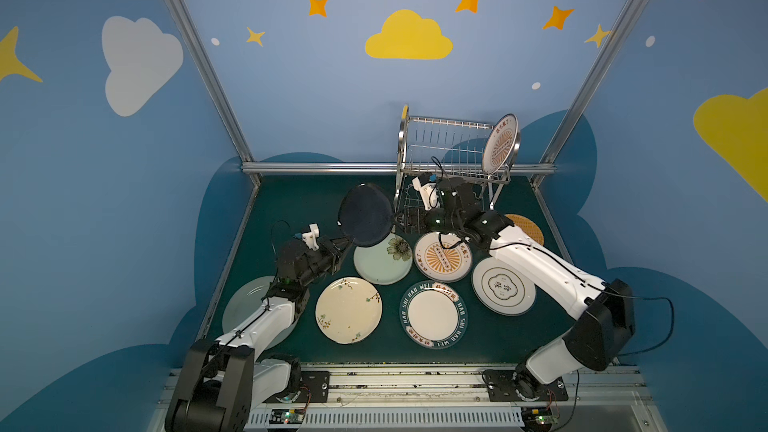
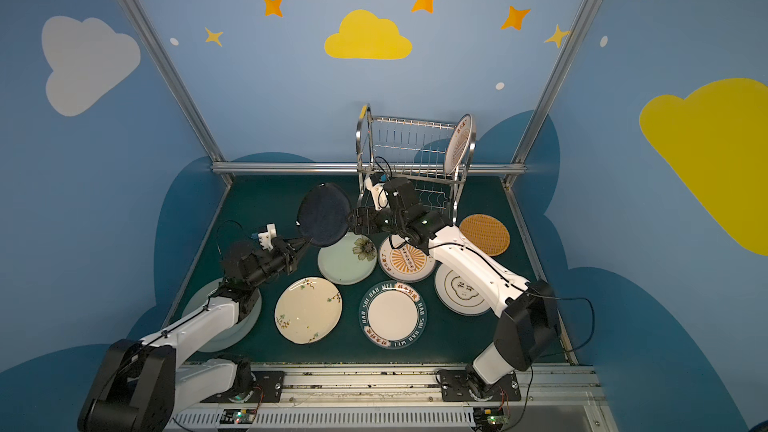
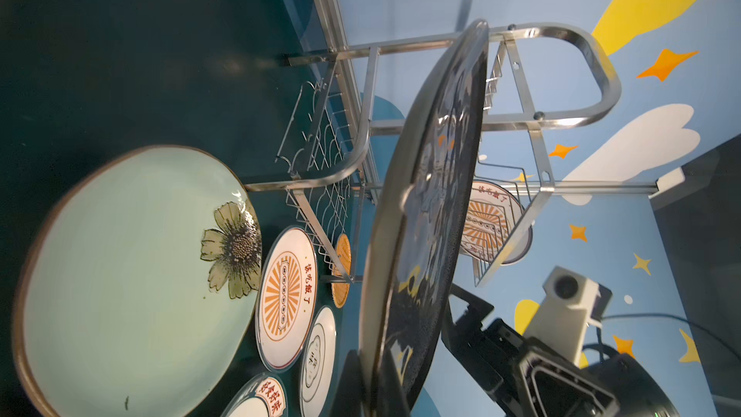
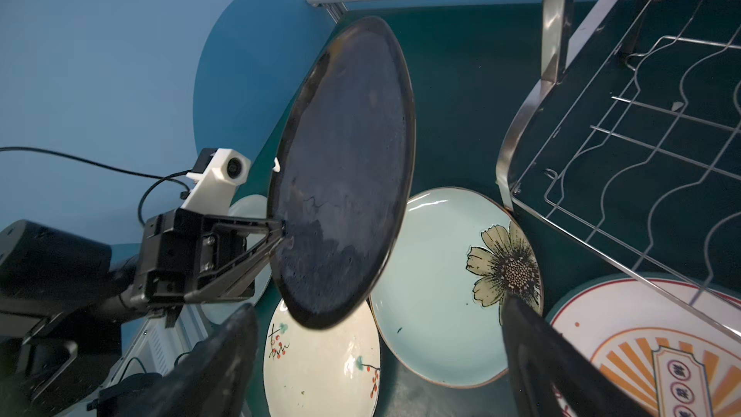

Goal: Load the plates into the dish rack
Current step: 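Hold the navy plate up with left gripper while right gripper grasps its rim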

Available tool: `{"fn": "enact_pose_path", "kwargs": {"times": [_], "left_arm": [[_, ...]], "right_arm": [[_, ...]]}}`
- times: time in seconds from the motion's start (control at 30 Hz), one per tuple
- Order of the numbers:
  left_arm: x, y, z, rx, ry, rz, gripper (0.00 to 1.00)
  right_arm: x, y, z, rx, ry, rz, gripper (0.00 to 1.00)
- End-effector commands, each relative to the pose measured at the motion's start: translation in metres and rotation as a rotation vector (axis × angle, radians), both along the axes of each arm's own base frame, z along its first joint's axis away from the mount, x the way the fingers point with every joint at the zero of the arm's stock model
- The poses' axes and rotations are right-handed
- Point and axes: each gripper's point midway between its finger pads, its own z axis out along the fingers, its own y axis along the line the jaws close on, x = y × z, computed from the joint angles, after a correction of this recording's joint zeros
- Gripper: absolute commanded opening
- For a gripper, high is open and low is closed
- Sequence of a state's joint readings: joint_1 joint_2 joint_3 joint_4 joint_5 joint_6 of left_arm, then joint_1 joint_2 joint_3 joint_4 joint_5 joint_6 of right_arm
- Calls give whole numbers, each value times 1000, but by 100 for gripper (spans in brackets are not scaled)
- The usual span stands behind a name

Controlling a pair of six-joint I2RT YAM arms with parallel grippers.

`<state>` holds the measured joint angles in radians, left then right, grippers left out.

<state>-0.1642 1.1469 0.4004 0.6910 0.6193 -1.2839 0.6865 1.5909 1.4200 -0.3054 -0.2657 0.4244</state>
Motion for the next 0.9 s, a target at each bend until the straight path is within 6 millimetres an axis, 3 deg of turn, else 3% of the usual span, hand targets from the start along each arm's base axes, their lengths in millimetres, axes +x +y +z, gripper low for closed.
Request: {"fn": "enact_pose_path", "kwargs": {"times": [0.0, 0.13, 0.27, 0.53, 0.87], "left_arm": [[-8, -10, 59, -38, -219, -39, 3], [-14, -14, 62, -44, -229, -47, 3], [-18, -18, 63, -43, -236, -58, 3], [-22, -19, 61, -18, -240, -57, 3], [-23, -19, 56, -4, -235, -60, 3]], "right_arm": [[6, 12, 9, 62, 48, 20, 92], [9, 27, 7, 123, 104, 64, 89], [9, 33, 10, 176, 146, 76, 79], [17, 35, 25, 274, 173, 58, 43], [6, 41, 37, 328, 180, 64, 7]]}}
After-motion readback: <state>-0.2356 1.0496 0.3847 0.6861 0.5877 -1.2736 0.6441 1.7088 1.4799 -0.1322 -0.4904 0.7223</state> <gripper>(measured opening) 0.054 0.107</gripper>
